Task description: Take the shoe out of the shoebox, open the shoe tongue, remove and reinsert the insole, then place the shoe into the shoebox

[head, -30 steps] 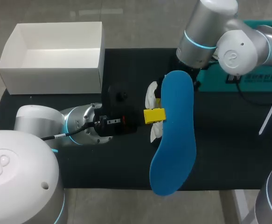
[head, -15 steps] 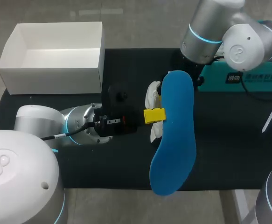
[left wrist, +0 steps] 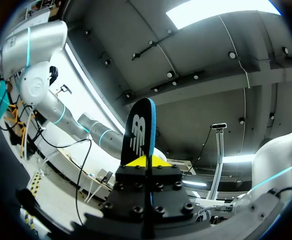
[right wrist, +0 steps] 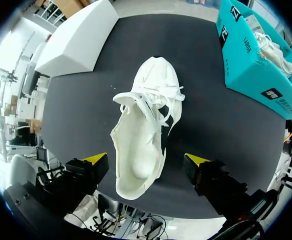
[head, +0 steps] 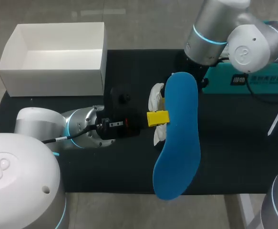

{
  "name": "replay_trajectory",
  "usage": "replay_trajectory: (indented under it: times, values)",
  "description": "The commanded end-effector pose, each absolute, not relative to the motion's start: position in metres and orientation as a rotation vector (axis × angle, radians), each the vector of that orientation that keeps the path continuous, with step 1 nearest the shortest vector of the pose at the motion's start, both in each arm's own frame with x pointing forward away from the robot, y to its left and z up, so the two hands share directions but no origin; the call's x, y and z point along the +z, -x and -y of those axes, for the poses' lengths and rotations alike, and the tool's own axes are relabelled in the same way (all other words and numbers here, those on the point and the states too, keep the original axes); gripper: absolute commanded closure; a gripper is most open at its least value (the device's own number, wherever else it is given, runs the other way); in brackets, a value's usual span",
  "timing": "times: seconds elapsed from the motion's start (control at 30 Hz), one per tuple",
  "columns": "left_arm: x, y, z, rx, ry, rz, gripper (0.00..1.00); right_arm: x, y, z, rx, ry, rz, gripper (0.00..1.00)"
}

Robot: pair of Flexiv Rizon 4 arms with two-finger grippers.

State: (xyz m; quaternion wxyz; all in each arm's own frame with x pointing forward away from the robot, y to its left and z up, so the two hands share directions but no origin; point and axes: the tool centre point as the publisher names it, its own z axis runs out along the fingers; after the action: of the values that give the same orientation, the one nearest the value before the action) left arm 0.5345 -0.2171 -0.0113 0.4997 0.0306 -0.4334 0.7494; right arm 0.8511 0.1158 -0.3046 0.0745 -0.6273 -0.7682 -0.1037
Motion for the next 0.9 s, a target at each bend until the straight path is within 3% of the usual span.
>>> replay_trajectory:
  times: [0.03,0.53,0.9]
  values:
    - [-0.012,-0.534,0.217,1.814,-0.074,1.046,1.00,-0.305,-0.851,-0.116,-0.312,1.884,2.306,0.00]
    - [-0.012,-0.534,0.217,1.814,-0.074,1.046,1.00,-0.229,-0.842,-0.104,-0.833,1.562,2.055,0.00]
    - [-0.012,-0.534,0.217,1.814,-0.074,1.046,1.00,-0.229,-0.842,-0.104,-0.833,1.562,2.055,0.00]
